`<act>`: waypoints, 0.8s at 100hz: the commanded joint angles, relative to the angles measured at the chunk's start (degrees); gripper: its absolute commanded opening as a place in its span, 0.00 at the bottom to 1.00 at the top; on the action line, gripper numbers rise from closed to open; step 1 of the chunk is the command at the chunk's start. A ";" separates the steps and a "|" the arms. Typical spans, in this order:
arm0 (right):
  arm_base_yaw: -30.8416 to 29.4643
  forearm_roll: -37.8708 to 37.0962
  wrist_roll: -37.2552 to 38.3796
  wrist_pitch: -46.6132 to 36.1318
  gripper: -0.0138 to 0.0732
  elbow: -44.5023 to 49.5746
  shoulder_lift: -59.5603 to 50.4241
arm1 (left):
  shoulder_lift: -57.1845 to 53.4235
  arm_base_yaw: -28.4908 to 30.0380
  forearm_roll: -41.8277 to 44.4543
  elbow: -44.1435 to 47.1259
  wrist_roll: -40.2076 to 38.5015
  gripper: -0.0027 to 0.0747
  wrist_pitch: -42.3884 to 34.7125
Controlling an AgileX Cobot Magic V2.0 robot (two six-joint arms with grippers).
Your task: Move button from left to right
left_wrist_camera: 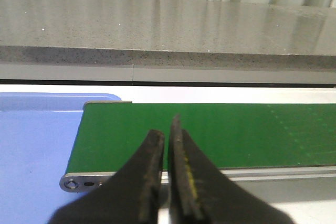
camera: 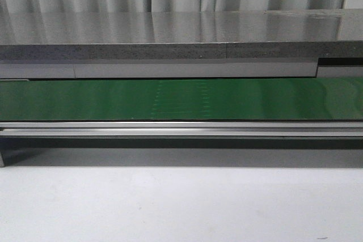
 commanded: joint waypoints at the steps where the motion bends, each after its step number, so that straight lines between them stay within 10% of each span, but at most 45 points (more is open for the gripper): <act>1: 0.05 0.00 0.10 -5.36 0.08 1.49 -2.75 | 0.58 -0.46 -0.20 -1.65 -0.12 0.04 -4.28; 80: 0.29 0.00 2.42 -8.25 0.08 10.08 -7.41 | 0.58 -0.46 -0.20 -1.65 -0.12 0.04 -4.28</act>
